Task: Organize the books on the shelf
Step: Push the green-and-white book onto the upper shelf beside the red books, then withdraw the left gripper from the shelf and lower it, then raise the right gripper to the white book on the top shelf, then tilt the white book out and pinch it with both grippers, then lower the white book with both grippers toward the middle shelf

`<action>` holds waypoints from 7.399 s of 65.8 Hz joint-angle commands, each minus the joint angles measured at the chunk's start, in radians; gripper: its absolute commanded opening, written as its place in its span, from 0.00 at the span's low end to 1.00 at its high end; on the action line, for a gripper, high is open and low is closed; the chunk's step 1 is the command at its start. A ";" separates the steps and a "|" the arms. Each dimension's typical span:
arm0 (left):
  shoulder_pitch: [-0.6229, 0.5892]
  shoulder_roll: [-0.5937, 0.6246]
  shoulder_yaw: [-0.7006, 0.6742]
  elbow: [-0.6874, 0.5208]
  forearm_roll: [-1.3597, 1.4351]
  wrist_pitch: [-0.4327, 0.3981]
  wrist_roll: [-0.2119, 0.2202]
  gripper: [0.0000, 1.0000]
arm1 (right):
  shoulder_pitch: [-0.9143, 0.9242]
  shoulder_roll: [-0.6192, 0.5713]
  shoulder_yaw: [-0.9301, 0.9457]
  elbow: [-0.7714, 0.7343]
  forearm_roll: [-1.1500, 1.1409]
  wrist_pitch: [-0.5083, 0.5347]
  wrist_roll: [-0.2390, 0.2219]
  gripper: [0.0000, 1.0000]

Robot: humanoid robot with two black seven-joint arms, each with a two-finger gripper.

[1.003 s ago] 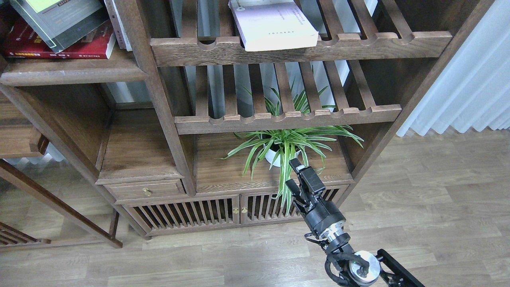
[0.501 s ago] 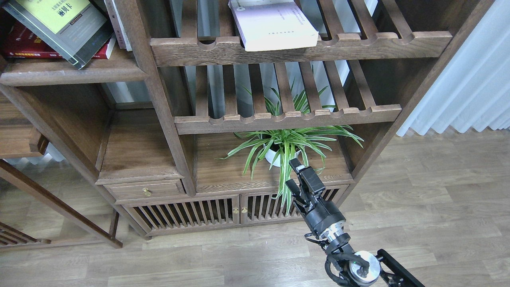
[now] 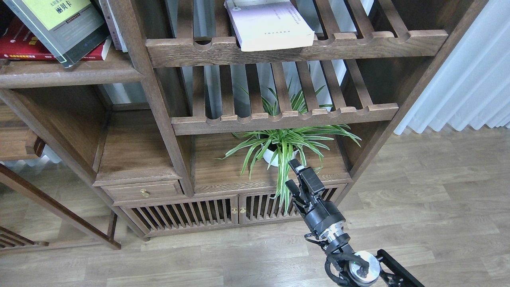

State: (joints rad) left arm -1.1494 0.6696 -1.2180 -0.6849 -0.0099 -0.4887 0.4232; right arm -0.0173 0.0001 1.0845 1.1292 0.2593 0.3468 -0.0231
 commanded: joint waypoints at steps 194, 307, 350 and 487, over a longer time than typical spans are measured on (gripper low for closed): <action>0.970 -0.390 -0.094 -0.696 -0.228 0.000 -0.340 0.96 | 0.372 0.000 0.048 0.296 0.009 -0.244 0.048 0.97; 1.025 -0.444 0.011 -0.663 -0.219 0.000 -0.342 0.99 | 0.559 0.000 0.078 0.161 0.012 -0.336 0.077 0.05; 0.996 -0.594 0.115 -0.674 -0.242 0.000 -0.334 0.96 | 0.238 0.000 0.087 0.343 0.101 0.070 -0.029 0.04; 1.044 -0.413 0.439 -0.696 -0.305 0.000 -0.373 0.91 | -0.099 -0.035 -0.164 0.236 0.101 0.142 -0.268 0.05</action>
State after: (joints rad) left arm -0.1148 0.2578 -0.8023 -1.3807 -0.3040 -0.4887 0.0513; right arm -0.1143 -0.0356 0.9248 1.3655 0.3601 0.4886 -0.2915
